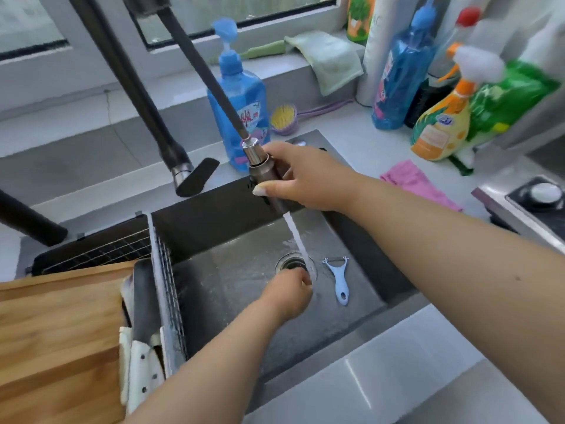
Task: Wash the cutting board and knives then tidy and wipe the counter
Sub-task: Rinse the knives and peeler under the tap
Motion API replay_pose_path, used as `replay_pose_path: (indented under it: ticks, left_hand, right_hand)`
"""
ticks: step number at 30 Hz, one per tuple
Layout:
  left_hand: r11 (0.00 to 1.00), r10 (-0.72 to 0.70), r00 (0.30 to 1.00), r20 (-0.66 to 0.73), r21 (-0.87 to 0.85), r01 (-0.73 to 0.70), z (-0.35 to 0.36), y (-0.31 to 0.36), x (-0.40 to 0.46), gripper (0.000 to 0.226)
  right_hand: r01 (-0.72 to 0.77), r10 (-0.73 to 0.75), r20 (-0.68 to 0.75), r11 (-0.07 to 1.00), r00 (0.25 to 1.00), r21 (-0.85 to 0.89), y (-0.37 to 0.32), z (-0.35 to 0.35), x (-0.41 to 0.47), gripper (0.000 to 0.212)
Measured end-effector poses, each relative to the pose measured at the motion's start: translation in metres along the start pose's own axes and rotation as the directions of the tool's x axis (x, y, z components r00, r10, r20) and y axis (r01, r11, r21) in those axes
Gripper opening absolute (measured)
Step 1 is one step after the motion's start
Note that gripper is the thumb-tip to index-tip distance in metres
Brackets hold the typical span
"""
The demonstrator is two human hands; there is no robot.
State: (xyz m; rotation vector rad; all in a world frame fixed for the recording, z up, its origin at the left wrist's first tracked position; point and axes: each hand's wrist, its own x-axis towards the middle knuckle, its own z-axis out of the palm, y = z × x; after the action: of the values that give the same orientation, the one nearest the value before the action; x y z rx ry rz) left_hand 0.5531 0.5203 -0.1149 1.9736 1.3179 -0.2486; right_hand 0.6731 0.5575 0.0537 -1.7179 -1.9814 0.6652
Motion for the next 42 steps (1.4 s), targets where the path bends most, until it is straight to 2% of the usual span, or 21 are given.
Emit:
replay_pose_path:
  ticks: [3, 7, 12, 16, 17, 19, 21, 22, 25, 27, 29, 33, 39, 42]
  left_hand:
    - [0.999, 0.039, 0.986, 0.161, 0.03, -0.044, 0.025, 0.019, 0.031, 0.035]
    - [0.995, 0.027, 0.953, 0.303, 0.079, -0.053, 0.053, 0.039, 0.065, 0.044]
    - [0.991, -0.095, 0.931, 0.353, 0.124, 0.054, 0.078, 0.052, 0.1, 0.052]
    - [0.98, -0.169, 0.941, 0.292, 0.149, 0.13, 0.091, 0.048, 0.108, 0.047]
    - [0.985, -0.161, 0.949, 0.273, 0.103, 0.138, 0.093, 0.042, 0.108, 0.045]
    - [0.977, -0.16, 0.957, 0.242, -0.099, 0.189, 0.09, 0.028, 0.102, 0.039]
    - [0.926, -0.143, 0.965, 0.219, -0.315, 0.209, 0.081, 0.013, 0.091, 0.019]
    - [0.888, -0.146, 0.971, 0.189, -0.408, 0.213, 0.076, 0.004, 0.084, 0.012]
    - [0.714, -0.239, 0.968, 0.081, -0.661, 0.232, 0.056, -0.018, 0.061, 0.011]
    - [0.618, -0.272, 0.961, 0.051, -0.756, 0.216, 0.041, -0.031, 0.045, 0.02]
    - [0.569, -0.295, 0.955, 0.04, -0.795, 0.209, 0.028, -0.044, 0.028, 0.03]
    - [0.541, -0.317, 0.948, 0.016, -0.818, 0.195, 0.005, -0.064, -0.005, 0.027]
    - [0.493, -0.384, 0.923, -0.018, -0.849, 0.188, -0.007, -0.091, -0.033, 0.027]
    - [0.501, -0.399, 0.916, -0.037, -0.845, 0.184, -0.012, -0.099, -0.04, 0.029]
  right_hand:
    - [0.037, -0.037, 0.011, 0.999, 0.999, -0.001, 0.008, -0.005, 0.005, 0.055]
    - [0.095, -0.095, 0.025, 0.995, 0.995, -0.028, 0.014, -0.009, 0.013, 0.053]
    - [0.135, -0.134, 0.019, 0.989, 0.991, -0.06, 0.023, -0.01, 0.02, 0.056]
    - [0.156, -0.156, 0.009, 0.988, 0.988, -0.02, 0.026, -0.007, 0.023, 0.052]
    - [0.152, -0.152, 0.011, 0.988, 0.988, -0.002, 0.026, -0.006, 0.023, 0.052]
    - [0.13, -0.131, 0.024, 0.991, 0.991, 0.036, 0.023, -0.003, 0.022, 0.052]
    - [0.109, -0.112, 0.029, 0.991, 0.993, 0.079, 0.02, 0.001, 0.019, 0.051]
    - [0.104, -0.107, 0.028, 0.99, 0.994, 0.098, 0.017, 0.004, 0.018, 0.051]
    - [0.085, -0.089, 0.021, 0.988, 0.996, 0.126, 0.011, 0.015, 0.018, 0.051]
    - [0.074, -0.076, 0.008, 0.987, 0.997, 0.144, 0.007, 0.023, 0.02, 0.051]
    - [0.066, -0.065, -0.013, 0.983, 0.998, 0.172, 0.003, 0.034, 0.021, 0.049]
    - [0.046, -0.031, -0.063, 0.967, 0.998, 0.251, -0.008, 0.056, 0.025, 0.045]
    - [0.011, 0.011, -0.082, 0.963, 0.997, 0.268, -0.021, 0.066, 0.027, 0.043]
    - [-0.002, 0.034, -0.102, 0.955, 0.994, 0.296, -0.024, 0.073, 0.02, 0.042]
